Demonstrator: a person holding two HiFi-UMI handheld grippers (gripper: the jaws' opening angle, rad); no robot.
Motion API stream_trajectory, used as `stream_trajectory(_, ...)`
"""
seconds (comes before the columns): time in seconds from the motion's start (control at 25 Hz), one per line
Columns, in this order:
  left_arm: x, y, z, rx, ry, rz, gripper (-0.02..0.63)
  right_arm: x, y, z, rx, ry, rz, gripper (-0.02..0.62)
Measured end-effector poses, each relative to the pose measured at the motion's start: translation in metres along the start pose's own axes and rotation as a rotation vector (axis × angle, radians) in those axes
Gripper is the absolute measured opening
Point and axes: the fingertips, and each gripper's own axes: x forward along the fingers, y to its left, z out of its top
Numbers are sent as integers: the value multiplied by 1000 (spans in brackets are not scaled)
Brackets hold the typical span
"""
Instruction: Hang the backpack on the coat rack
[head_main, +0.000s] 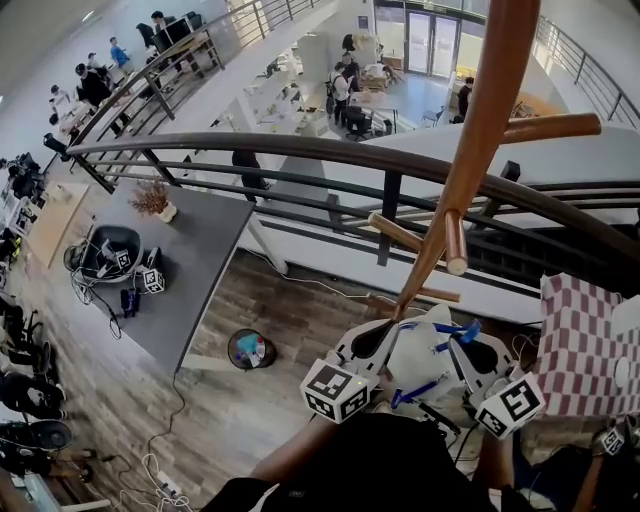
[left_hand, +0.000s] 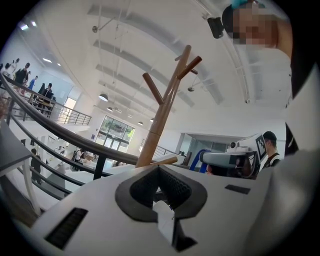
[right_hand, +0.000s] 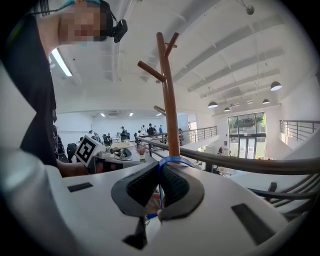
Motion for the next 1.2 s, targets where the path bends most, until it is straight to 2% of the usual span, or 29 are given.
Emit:
stream_trajectory(0.56, 9, 4, 4, -7, 9, -23, 8, 19, -13, 2, -52, 73, 52, 20)
stream_trajectory(1.2, 27, 35, 10, -30, 29, -41, 8, 48, -21, 6, -81, 137, 94, 20)
